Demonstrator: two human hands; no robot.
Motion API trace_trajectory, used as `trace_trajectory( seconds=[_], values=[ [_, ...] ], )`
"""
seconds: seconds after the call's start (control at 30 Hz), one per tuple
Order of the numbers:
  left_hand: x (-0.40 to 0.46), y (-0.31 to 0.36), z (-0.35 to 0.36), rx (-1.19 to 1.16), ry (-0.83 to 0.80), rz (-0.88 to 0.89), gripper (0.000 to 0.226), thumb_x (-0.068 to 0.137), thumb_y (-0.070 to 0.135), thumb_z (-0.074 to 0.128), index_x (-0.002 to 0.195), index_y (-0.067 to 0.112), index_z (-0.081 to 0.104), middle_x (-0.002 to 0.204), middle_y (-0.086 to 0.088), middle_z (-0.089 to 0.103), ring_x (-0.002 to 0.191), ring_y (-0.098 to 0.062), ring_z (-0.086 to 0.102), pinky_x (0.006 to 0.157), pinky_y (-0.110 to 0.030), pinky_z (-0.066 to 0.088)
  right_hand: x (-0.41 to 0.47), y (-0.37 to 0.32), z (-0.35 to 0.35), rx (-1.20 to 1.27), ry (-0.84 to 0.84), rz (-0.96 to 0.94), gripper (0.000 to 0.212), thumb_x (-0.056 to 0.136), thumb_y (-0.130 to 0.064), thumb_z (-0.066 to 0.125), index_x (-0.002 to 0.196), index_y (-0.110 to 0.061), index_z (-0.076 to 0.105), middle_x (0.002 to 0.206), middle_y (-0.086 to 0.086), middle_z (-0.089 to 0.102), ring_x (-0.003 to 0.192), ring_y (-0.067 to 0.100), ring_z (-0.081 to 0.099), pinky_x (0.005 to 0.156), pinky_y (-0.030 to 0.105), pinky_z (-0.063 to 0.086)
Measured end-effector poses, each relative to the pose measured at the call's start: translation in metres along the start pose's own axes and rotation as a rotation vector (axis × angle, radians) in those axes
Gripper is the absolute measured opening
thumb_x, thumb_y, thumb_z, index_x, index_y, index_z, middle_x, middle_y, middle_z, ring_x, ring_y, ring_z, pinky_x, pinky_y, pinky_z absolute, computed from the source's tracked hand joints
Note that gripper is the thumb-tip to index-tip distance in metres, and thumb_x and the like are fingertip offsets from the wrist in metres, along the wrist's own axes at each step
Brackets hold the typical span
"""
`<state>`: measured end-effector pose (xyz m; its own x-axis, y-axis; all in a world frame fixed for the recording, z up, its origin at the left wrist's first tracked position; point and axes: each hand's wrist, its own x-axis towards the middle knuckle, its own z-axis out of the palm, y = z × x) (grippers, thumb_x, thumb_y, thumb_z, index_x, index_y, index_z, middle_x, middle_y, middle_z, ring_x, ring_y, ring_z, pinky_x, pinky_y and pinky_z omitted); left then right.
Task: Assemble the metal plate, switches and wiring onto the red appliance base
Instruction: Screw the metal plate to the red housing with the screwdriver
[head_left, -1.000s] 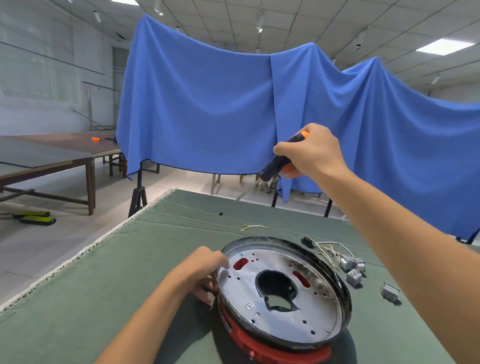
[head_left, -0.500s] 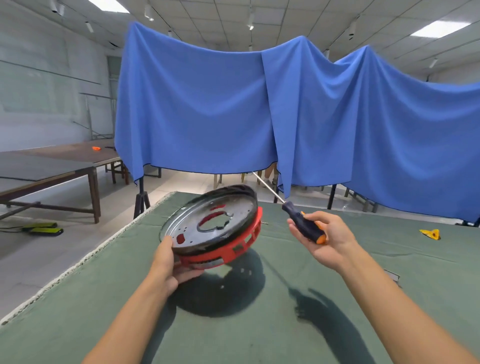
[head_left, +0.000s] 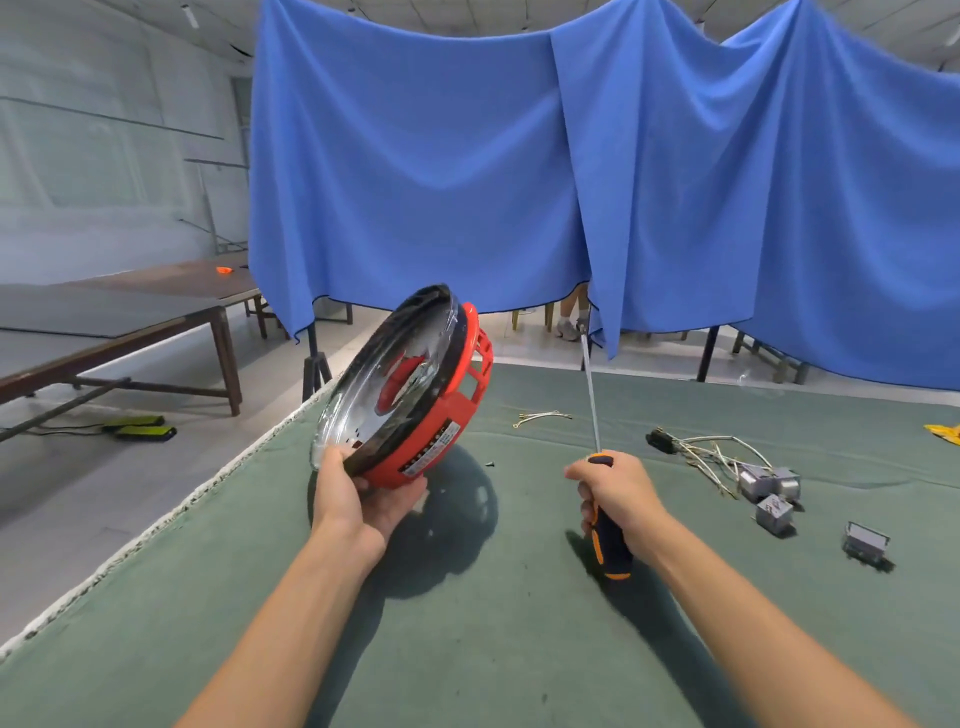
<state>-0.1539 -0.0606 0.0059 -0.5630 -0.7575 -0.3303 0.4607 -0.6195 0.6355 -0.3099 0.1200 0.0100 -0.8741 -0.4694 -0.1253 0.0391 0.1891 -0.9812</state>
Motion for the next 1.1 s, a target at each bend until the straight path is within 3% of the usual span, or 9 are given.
trace_trajectory(
  seconds=[0.13,0.3,0.53,0.63,0.87,0.97,1.1],
  values=[
    [0.008,-0.001,-0.006,0.018,-0.024,0.004,0.016,0.081,0.021,0.05,0.069,0.01,0.049,0.072,-0.017,0.069,0.061,-0.031,0.071,0.051,-0.039,0.056,0.026,0.003,0.034,-0.138,-0.026,-0.008,0.013,0.079,0.0,0.067,0.07,-0.004,0.058,0.05,0.007,0.039,0.025,0.016,0.036,0.036,0.019,0.034],
    [0.02,0.007,-0.012,0.073,-0.069,0.052,0.02,0.086,0.026,0.042,0.074,0.01,0.048,0.065,-0.015,0.069,0.05,-0.03,0.067,0.054,-0.041,0.058,0.06,-0.005,0.073,-0.184,-0.058,0.078,0.008,0.077,0.006,0.063,0.078,-0.001,0.058,0.05,0.01,0.044,0.036,0.021,0.04,0.046,0.025,0.035],
    [0.034,0.018,-0.013,0.067,0.007,0.131,0.022,0.089,0.037,0.048,0.081,0.016,0.051,0.076,-0.017,0.073,0.072,-0.035,0.072,0.064,-0.043,0.059,0.096,-0.01,0.087,-0.216,-0.022,0.16,0.016,0.076,0.013,0.06,0.075,-0.002,0.055,0.05,0.012,0.046,0.034,0.018,0.042,0.044,0.02,0.038],
    [0.035,0.018,-0.014,0.05,0.024,0.122,0.024,0.089,0.036,0.046,0.077,0.017,0.048,0.076,-0.017,0.073,0.073,-0.036,0.072,0.07,-0.045,0.058,0.1,-0.01,0.091,-0.375,-0.015,0.143,0.015,0.077,0.007,0.067,0.069,0.001,0.056,0.049,0.013,0.053,0.035,0.021,0.049,0.043,0.023,0.042],
    [0.04,0.021,-0.019,-0.031,0.056,0.053,0.026,0.083,0.029,0.045,0.065,0.014,0.033,0.067,-0.017,0.071,0.069,-0.039,0.071,0.064,-0.045,0.057,0.086,-0.018,0.093,-0.614,-0.154,0.096,0.018,0.082,-0.004,0.072,0.076,-0.002,0.055,0.065,0.011,0.063,0.043,0.02,0.062,0.042,0.026,0.046],
    [0.04,0.019,-0.02,-0.028,0.067,0.051,0.024,0.082,0.029,0.044,0.066,0.015,0.032,0.068,-0.018,0.07,0.072,-0.039,0.071,0.069,-0.049,0.058,0.078,-0.018,0.083,-0.593,-0.232,0.153,0.013,0.084,0.001,0.067,0.084,0.002,0.055,0.067,0.012,0.064,0.043,0.021,0.064,0.04,0.023,0.045],
    [0.04,0.021,-0.026,-0.017,0.084,0.061,0.023,0.08,0.029,0.045,0.067,0.015,0.032,0.068,-0.019,0.071,0.071,-0.039,0.071,0.068,-0.049,0.058,0.064,-0.007,0.081,-0.56,-0.192,0.106,0.013,0.084,0.002,0.065,0.08,-0.001,0.053,0.066,0.015,0.062,0.048,0.026,0.063,0.043,0.025,0.044]
  ],
)
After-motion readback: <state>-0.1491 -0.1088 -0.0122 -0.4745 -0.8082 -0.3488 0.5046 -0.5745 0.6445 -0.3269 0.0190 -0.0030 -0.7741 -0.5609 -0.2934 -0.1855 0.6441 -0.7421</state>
